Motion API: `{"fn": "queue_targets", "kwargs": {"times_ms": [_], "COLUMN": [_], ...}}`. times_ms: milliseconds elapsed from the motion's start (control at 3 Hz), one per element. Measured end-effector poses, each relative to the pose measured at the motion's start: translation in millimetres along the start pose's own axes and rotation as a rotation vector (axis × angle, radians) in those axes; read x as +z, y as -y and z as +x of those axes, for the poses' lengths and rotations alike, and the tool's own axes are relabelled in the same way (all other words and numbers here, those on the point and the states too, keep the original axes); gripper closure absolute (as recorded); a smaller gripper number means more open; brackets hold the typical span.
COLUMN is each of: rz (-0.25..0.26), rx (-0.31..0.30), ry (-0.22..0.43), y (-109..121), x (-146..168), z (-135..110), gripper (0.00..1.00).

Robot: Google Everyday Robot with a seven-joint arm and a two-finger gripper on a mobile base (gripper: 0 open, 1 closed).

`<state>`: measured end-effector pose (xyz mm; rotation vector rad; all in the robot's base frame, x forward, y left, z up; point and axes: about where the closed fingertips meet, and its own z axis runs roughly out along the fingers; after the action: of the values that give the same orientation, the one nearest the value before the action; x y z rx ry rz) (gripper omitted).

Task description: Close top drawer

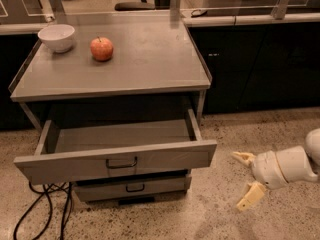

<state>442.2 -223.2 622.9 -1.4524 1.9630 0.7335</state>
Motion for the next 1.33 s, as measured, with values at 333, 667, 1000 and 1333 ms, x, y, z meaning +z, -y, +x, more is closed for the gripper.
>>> {"fn": "queue_targets", "kwargs": {"times_ms": [333, 667, 1000, 1333], "rz": [-0.151, -0.152, -0.197, -0.289], "rx": [-0.118, -0.118, -0.124, -0.145], "ry": [0.012, 0.012, 0.01, 0.015], "y": [-15, -15, -16, -13], "x": [4, 4, 18, 48], "z": [-39, -39, -41, -52], "gripper": [0.0, 0.0, 0.0, 0.0]}}
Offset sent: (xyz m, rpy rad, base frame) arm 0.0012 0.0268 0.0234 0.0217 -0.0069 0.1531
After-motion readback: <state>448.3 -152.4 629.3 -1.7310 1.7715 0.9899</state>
